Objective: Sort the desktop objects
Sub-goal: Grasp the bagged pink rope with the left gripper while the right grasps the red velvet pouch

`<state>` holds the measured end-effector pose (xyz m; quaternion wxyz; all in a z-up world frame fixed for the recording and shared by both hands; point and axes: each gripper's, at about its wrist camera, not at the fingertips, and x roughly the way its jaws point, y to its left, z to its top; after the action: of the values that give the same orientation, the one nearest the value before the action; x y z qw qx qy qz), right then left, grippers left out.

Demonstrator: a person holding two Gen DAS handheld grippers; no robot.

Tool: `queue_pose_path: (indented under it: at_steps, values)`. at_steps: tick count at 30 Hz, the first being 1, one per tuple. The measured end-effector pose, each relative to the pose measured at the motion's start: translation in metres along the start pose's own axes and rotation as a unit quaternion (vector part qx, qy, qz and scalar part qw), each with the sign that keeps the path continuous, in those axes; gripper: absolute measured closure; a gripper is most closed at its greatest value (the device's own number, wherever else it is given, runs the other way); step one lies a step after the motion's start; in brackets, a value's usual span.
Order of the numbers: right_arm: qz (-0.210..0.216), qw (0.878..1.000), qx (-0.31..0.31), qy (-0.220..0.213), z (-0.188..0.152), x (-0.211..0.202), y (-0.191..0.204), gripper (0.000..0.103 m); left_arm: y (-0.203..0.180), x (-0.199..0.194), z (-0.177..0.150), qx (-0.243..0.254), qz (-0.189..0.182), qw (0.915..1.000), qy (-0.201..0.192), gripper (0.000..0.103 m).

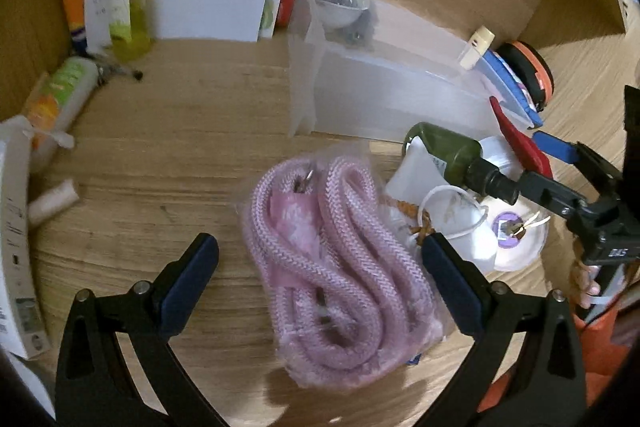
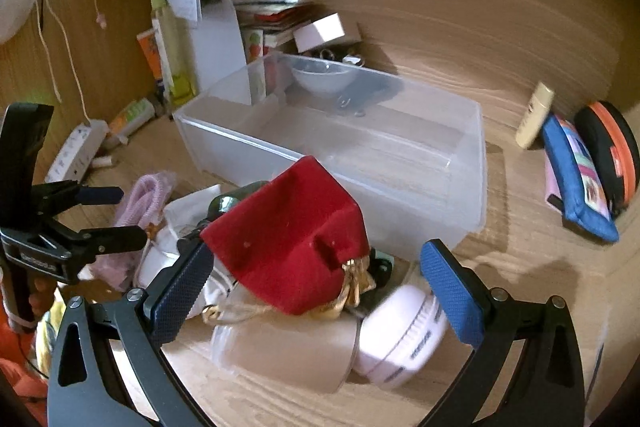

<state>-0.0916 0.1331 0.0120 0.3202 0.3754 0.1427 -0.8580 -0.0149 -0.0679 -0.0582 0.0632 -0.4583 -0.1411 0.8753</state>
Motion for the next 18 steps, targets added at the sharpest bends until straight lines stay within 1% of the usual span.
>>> queue_pose_path:
  at_steps: [3,5,7,9,10,11,12,13,14,16,17,18]
  values:
    - [0.011,1.000,-0.008,0.014,0.004,0.008,-0.001,0.001,0.003,0.005,-0.001,-0.008,-0.021,0.9997,0.012,0.000]
    - [0.020,1.000,-0.010,0.022,0.006,0.014,-0.002,0.003,-0.001,0.006,-0.002,0.004,-0.020,0.9997,0.014,0.000]
    - [0.027,0.999,-0.013,0.032,0.007,0.020,-0.002,0.011,-0.005,0.008,-0.004,0.016,-0.017,0.9996,0.013,0.000]
    - [0.043,0.998,-0.018,0.040,0.008,0.025,-0.002,0.023,-0.010,0.010,-0.005,0.027,-0.013,0.9995,0.012,0.000]
    - [0.049,0.998,-0.020,0.043,0.007,0.026,-0.001,0.026,-0.011,0.011,-0.004,0.031,-0.013,0.9994,0.011,0.000]
    - [0.052,0.997,-0.023,0.044,0.006,0.026,0.000,0.033,-0.011,0.012,-0.003,0.032,-0.013,0.9993,0.012,0.000]
    - [0.052,0.997,-0.027,0.042,0.005,0.025,0.001,0.037,-0.011,0.012,-0.003,0.031,-0.016,0.9993,0.013,0.000]
    - [0.050,0.998,-0.029,0.040,0.005,0.024,0.002,0.039,-0.011,0.013,-0.002,0.030,-0.017,0.9993,0.013,0.000]
    - [0.049,0.998,-0.030,0.038,0.005,0.022,0.002,0.045,-0.011,0.013,-0.002,0.028,-0.019,0.9994,0.012,0.001]
    - [0.049,0.998,-0.032,0.029,0.006,0.017,0.001,0.049,-0.012,0.013,-0.002,0.029,-0.020,0.9993,0.010,0.005]
    - [0.049,0.998,-0.032,0.024,0.007,0.014,0.000,0.053,-0.012,0.013,-0.003,0.027,-0.025,0.9993,0.008,0.012]
    - [0.047,0.998,-0.033,0.020,0.007,0.011,0.000,0.056,-0.013,0.012,-0.003,0.025,-0.035,0.9990,0.009,0.021]
